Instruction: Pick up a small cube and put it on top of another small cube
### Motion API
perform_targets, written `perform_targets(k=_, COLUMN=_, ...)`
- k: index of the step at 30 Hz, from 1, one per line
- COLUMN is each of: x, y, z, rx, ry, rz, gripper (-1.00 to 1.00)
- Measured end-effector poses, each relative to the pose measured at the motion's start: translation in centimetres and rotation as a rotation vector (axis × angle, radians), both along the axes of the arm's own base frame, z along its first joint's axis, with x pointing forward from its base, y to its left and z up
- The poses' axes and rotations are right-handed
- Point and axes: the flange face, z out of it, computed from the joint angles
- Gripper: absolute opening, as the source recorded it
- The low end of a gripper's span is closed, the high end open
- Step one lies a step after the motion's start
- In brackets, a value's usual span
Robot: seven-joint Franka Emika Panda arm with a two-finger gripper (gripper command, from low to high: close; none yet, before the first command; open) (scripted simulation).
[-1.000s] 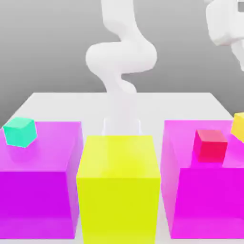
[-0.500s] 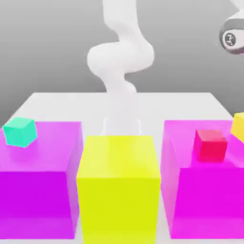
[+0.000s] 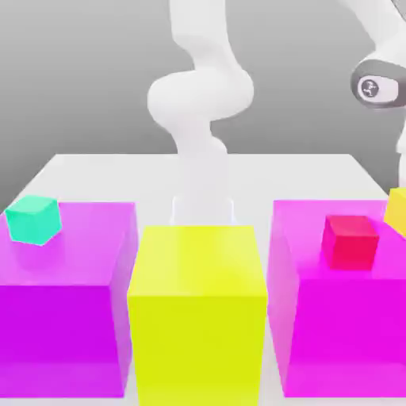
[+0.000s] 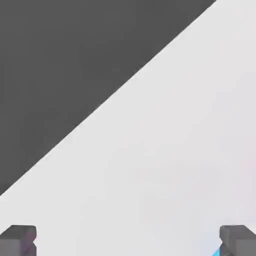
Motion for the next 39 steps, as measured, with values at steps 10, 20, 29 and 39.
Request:
perform_targets(k=10, x=-0.3, y=-2.3, z=-2.4, rx=-0.070, ry=0.014, rz=-0.197, gripper=0.00)
perform_targets(k=20, x=-0.4, y=-5.0, z=-5.8, rx=-0.144, ry=0.015, rz=-0.397, gripper=0.00)
perform_targets(k=29, x=1.3, y=-7.7, z=-8.2, rx=-0.182, ry=-0.002, rz=-0.591, gripper=0.00)
perform_targets(k=39, x=2.1, y=-8.8, z=-14.2, rx=-0.193, ry=-0.018, rz=-0.681, gripper=0.00)
